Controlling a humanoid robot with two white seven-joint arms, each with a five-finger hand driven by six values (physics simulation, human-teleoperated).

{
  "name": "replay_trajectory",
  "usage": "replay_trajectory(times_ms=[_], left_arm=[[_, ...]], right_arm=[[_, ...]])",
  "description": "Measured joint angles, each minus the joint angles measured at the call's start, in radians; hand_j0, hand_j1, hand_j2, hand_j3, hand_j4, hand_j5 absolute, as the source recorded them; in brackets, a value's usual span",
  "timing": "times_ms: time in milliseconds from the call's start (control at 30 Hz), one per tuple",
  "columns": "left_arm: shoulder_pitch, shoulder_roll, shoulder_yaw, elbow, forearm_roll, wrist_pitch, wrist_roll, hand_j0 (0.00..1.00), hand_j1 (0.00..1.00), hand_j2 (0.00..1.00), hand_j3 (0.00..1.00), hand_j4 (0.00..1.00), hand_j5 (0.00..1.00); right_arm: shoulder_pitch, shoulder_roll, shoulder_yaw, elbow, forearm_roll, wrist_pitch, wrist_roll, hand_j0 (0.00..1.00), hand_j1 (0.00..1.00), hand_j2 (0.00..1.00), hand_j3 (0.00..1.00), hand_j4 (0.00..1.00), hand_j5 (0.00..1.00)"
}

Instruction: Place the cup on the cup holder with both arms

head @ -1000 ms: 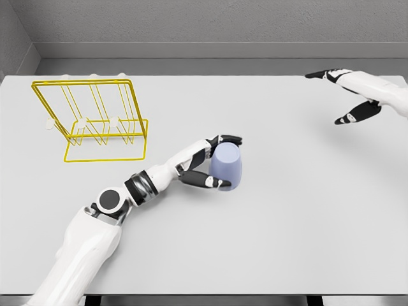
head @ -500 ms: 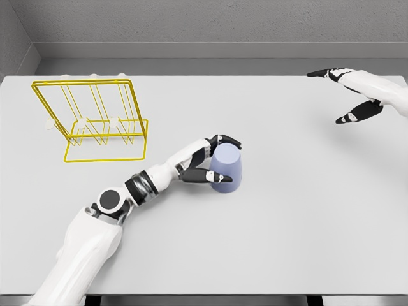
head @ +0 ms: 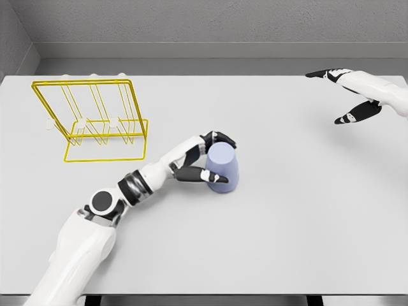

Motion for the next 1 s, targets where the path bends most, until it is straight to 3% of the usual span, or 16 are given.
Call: replay_trajectory(times_ms=[333,733,1000], left_arm=[[0.003,0.099,0.032,-0.149,0.089,0.007,0.0,0.44,0.44,0.44,0.44,0.44,0.44],[-0.026,0.161,0.056,-0.209,0.157,0.024,-0.001,0.43,0.43,0.43,0.43,0.43,0.43],[-0.015,0.255,0.094,-0.285,0.232,0.033,-0.001,0.43,0.43,0.43,0.43,0.43,0.43]], right_arm=[[-0.003,-0.001,-0.001,0.006,-0.001,0.0,0.0,1.0,1.0,1.0,1.0,1.0,1.0],[-0.005,-0.002,-0.001,0.018,0.0,0.0,0.0,1.0,1.0,1.0,1.0,1.0,1.0],[-0.002,-0.002,-0.001,0.018,0.001,0.0,0.0,1.0,1.0,1.0,1.0,1.0,1.0]])
